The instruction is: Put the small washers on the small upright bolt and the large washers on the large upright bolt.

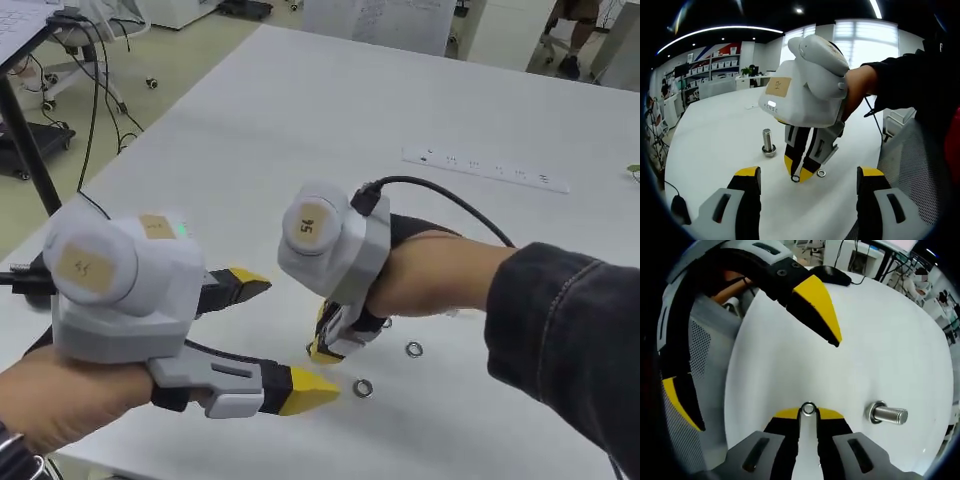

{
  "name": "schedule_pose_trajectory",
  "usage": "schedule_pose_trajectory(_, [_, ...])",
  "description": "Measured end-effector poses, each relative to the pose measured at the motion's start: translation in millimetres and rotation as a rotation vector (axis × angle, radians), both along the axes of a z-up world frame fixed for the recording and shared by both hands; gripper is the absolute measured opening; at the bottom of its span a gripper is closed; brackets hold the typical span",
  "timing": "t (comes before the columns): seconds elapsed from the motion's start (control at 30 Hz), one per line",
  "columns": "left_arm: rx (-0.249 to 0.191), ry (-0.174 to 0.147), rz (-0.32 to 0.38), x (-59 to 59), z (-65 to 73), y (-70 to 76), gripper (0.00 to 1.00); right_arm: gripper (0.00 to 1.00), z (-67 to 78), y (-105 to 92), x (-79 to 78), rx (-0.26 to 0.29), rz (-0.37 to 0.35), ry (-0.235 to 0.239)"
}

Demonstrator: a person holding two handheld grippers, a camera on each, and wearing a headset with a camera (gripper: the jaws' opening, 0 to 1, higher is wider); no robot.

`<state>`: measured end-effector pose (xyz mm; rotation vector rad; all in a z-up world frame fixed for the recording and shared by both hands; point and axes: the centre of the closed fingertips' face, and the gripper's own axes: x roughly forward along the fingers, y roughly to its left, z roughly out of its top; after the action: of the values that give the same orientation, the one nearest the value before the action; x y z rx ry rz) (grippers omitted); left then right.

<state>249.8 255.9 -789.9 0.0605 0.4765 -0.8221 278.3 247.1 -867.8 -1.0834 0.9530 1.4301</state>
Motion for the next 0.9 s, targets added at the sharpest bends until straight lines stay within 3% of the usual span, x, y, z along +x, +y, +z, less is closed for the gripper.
schedule_pose_trajectory(0.9, [-0.001,-0.003,-0.029,-2.1,0.0,-6.4,0.78,0.13,39.6,-49.5,20.7,0.05,-0.153,-0.012])
